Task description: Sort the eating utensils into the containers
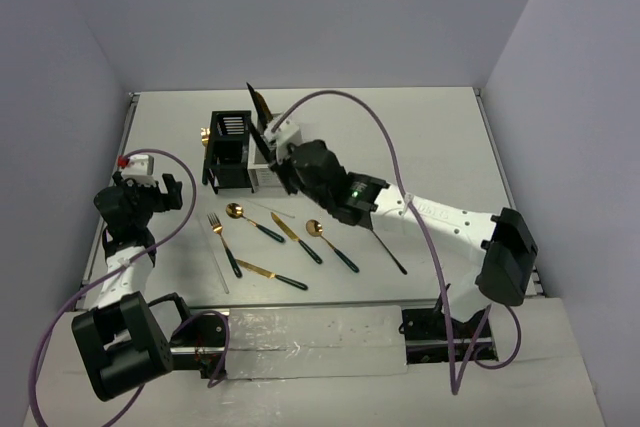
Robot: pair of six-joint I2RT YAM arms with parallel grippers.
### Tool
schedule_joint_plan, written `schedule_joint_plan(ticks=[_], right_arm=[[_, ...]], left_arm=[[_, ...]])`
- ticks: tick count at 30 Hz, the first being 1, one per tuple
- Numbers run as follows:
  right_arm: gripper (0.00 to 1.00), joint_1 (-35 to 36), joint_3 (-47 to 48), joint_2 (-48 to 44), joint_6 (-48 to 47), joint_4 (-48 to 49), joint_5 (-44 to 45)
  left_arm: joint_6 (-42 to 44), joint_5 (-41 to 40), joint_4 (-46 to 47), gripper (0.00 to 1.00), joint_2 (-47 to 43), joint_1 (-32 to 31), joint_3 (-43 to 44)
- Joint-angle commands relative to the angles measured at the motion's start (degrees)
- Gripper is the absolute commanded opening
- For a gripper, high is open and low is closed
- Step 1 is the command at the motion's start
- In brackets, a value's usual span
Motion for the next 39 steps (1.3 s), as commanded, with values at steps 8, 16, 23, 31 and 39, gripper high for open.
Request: schedule_joint_plan(ticks=[8,16,23,31,39], right_arm=[[0.0,-11.85,18.81,14.77,-3.64,30.48,-1.76],[0.0,-14.41,33.08,33.24,-2.86,34.27,-1.16],[0.0,-16.96,35.99,41.42,-1.44,31.47,-1.77],[0.0,-18.45,33.35,42.31,-1.01,26.38,-3.96],[0.54,-18.02,25.71,32.48,-0.3,24.7,-8.35]], left_arm=[[-0.18,1.88,0.57,0.88,0.23,0.72,2.36],[-0.09,2.32,0.57,0.88,0.15,0.89,2.27],[0.08,2.67,0.57,0.88,0.06,0.89,2.18],[-0.01,2.76,0.57,0.88,0.06,0.98,2.19],[-0.09,2.67,0.57,0.88,0.23,1.07,2.36]])
